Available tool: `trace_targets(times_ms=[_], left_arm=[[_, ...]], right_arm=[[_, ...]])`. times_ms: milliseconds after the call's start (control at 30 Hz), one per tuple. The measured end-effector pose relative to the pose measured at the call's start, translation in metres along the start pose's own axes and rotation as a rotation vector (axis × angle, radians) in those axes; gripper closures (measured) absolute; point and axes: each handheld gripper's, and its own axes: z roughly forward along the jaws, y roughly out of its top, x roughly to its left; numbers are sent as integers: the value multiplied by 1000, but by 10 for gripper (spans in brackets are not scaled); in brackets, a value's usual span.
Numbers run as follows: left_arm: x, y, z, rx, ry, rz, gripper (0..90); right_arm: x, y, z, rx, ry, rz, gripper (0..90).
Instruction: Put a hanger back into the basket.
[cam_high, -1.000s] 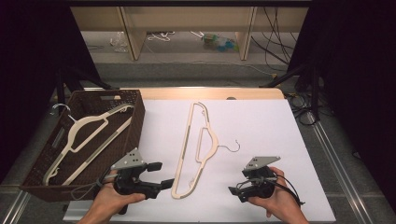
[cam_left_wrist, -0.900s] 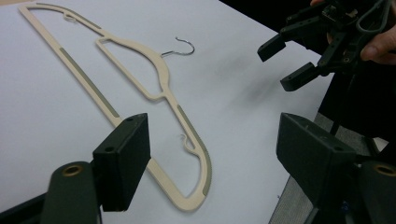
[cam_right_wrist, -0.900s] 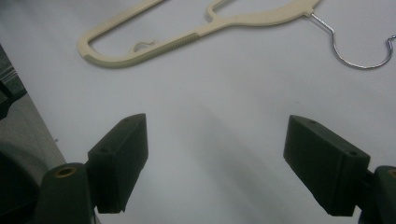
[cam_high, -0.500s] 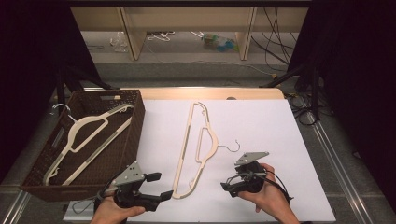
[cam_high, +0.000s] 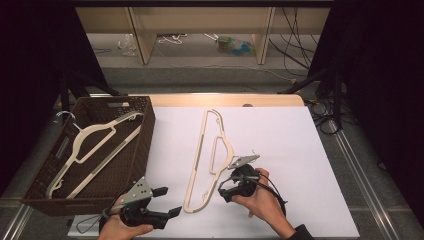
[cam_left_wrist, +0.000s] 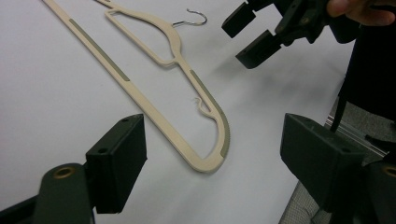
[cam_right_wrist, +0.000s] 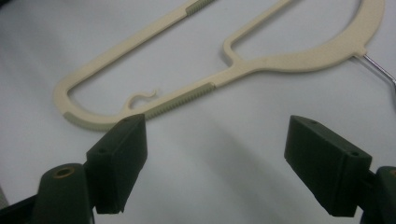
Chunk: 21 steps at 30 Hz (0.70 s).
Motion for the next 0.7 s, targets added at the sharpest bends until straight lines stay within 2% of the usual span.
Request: trace_targets(times_ms=[33, 100, 167, 433, 567, 600, 633, 700], left_arm=[[0, 0, 0, 2, -4, 6, 230], [0, 0, 0, 4, -1, 0, 231], [2, -1, 1, 4, -9, -2, 231], [1, -1, 1, 3, -12, -3, 232], [1, -1, 0, 1, -14, -4, 234], [1, -1, 0, 1, -17, -5, 234], [1, -1, 1, 2, -17, -7, 234], [1, -1, 2, -1, -28, -2, 234]], right_arm=[[0, 5, 5, 3, -6, 27, 200], [-1, 7, 8, 4, -14, 27, 191], [0, 12, 15, 18, -25, 60, 193], [-4, 26, 34, 58, -41, 96, 209], [-14, 29, 32, 66, -36, 102, 232], [-24, 32, 29, 60, -61, 120, 229], [-24, 32, 29, 60, -61, 120, 229], [-39, 36, 27, 52, -80, 150, 234]])
